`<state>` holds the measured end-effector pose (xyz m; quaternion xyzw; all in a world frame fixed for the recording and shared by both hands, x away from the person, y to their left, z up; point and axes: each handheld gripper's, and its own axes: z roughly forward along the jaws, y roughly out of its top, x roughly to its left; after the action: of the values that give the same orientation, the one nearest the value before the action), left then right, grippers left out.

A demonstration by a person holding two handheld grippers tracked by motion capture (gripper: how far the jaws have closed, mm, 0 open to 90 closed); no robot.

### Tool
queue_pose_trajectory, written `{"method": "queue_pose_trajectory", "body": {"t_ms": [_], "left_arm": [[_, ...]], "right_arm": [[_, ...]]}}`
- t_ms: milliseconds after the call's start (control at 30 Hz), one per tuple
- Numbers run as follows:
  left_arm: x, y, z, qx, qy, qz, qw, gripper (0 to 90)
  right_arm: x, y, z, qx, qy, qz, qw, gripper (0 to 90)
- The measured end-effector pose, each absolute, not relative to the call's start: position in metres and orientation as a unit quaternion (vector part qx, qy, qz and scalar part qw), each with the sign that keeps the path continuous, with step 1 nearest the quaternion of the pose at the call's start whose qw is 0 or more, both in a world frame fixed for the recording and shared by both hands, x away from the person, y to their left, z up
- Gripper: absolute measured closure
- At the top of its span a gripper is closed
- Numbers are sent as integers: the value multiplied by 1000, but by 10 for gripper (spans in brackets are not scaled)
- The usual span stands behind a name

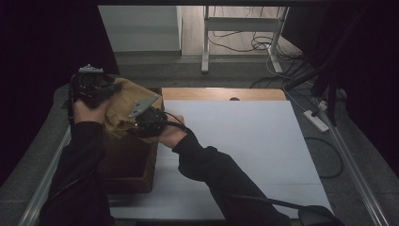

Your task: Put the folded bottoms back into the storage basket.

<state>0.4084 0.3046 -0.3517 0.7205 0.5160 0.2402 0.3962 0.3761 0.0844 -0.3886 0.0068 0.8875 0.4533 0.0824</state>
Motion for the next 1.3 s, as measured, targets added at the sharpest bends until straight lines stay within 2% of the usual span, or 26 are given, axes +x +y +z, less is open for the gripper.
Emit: {"method": "queue_pose_trajectory", "body": {"t_ms": [567, 1300], "left_arm": [[404, 324, -376, 715, 542, 230, 376, 805], [410, 327, -419, 729, 566, 191, 334, 800]], "right_arm": [[370, 112, -409, 3, 894, 440, 81, 720], [366, 124, -443, 11, 913, 405, 55, 713]]}}
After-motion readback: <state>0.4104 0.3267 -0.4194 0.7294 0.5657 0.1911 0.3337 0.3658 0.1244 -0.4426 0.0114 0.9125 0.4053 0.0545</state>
